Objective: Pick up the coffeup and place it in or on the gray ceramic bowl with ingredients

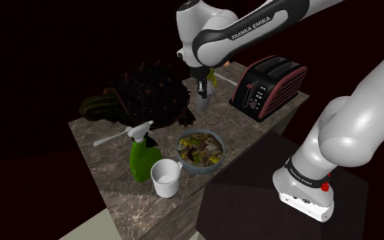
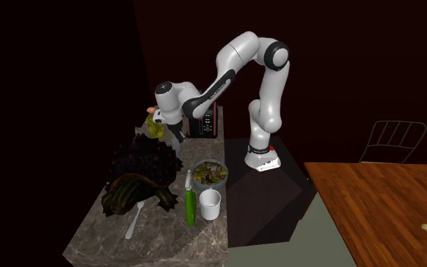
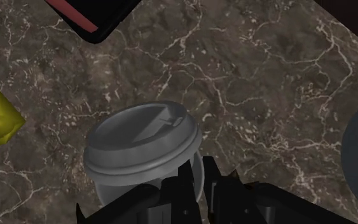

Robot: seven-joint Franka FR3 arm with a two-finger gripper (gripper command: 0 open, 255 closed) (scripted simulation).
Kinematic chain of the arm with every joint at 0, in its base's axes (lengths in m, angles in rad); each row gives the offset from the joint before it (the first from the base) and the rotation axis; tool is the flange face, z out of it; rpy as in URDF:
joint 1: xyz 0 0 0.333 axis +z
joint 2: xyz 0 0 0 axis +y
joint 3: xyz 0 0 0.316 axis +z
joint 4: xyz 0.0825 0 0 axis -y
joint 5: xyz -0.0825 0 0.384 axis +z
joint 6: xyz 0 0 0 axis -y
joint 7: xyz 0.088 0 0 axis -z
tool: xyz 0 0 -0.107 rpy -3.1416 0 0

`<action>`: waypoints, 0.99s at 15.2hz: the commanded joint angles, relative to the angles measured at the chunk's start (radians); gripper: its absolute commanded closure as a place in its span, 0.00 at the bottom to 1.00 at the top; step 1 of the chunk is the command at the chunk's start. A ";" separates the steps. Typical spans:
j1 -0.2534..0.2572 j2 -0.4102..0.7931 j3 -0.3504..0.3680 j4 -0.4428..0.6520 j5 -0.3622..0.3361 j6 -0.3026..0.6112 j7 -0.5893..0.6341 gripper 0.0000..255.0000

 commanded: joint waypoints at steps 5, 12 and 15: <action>0.003 -0.035 0.001 0.045 0.014 -0.078 -0.022 1.00; 0.005 -0.066 0.002 0.109 0.025 -0.169 -0.047 1.00; 0.005 -0.075 0.002 0.139 0.029 -0.208 -0.056 1.00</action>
